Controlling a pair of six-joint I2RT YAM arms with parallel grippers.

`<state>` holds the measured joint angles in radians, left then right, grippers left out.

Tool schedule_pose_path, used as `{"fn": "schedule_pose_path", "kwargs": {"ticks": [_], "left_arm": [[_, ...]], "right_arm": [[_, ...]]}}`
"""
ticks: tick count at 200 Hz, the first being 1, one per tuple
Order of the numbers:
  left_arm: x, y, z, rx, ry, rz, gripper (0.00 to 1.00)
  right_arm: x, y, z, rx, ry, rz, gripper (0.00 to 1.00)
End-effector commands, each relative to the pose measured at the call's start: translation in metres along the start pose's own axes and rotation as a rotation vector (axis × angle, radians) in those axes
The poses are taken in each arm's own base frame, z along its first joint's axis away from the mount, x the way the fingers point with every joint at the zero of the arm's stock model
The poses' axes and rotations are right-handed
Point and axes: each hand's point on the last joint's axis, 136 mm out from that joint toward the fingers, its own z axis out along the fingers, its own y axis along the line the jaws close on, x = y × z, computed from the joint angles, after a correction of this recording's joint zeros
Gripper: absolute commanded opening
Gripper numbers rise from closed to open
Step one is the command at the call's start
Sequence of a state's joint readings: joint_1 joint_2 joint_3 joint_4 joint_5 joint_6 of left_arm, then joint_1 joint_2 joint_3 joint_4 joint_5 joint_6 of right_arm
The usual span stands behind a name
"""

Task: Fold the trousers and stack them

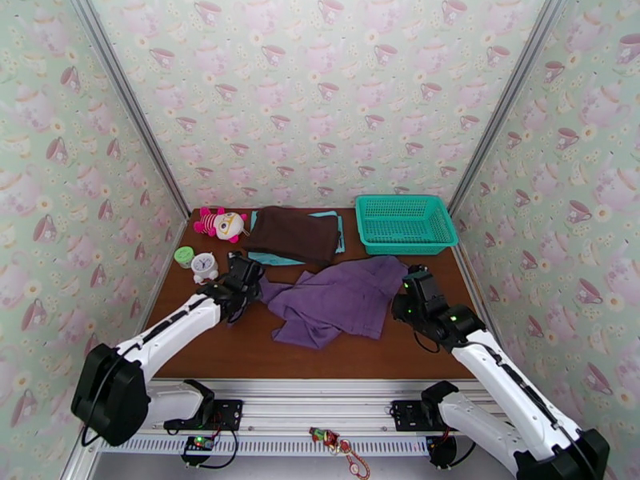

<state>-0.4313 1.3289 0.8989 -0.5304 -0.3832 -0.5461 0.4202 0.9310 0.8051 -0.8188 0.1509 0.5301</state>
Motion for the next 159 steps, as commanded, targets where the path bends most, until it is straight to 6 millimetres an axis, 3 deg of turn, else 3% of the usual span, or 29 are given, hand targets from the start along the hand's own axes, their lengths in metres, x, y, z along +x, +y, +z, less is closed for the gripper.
{"fn": "schedule_pose_path", "kwargs": {"ticks": [1,12,28,55,62,78,96,110,117,136,159], "left_arm": [[-0.02,0.004,0.004,-0.051,-0.028,0.12,0.0],[-0.028,0.004,0.009,-0.066,-0.029,0.154,0.0],[-0.054,0.005,0.012,-0.115,-0.061,0.162,0.0],[-0.074,0.019,0.031,-0.2,-0.073,0.161,0.11],[-0.078,0.021,0.034,-0.218,-0.09,0.163,0.19],[-0.08,0.017,0.038,-0.201,-0.099,0.178,0.54],[-0.064,0.004,0.031,-0.136,-0.077,0.192,0.87],[-0.044,-0.016,0.015,-0.049,-0.085,0.239,0.98],[-0.036,-0.027,0.004,-0.007,-0.095,0.247,1.0],[0.012,-0.038,-0.016,0.105,-0.024,0.244,0.98],[0.061,-0.036,-0.036,0.221,0.079,0.211,0.91]], "right_arm": [[0.021,0.019,0.02,-0.093,0.099,-0.005,0.55],[0.031,0.021,0.032,-0.089,0.136,-0.007,0.57],[0.046,0.024,0.047,-0.074,0.192,-0.021,0.58],[0.064,0.029,0.06,-0.034,0.255,-0.079,0.6],[0.067,0.031,0.06,-0.03,0.264,-0.086,0.6],[0.075,0.035,0.058,-0.039,0.285,-0.1,0.61],[0.086,0.039,0.058,-0.05,0.312,-0.112,0.63],[0.091,0.043,0.064,-0.059,0.323,-0.112,0.65],[0.094,0.044,0.068,-0.061,0.336,-0.112,0.65],[0.1,0.045,0.08,-0.043,0.365,-0.117,0.65],[0.105,0.045,0.092,-0.019,0.386,-0.129,0.63]]}}
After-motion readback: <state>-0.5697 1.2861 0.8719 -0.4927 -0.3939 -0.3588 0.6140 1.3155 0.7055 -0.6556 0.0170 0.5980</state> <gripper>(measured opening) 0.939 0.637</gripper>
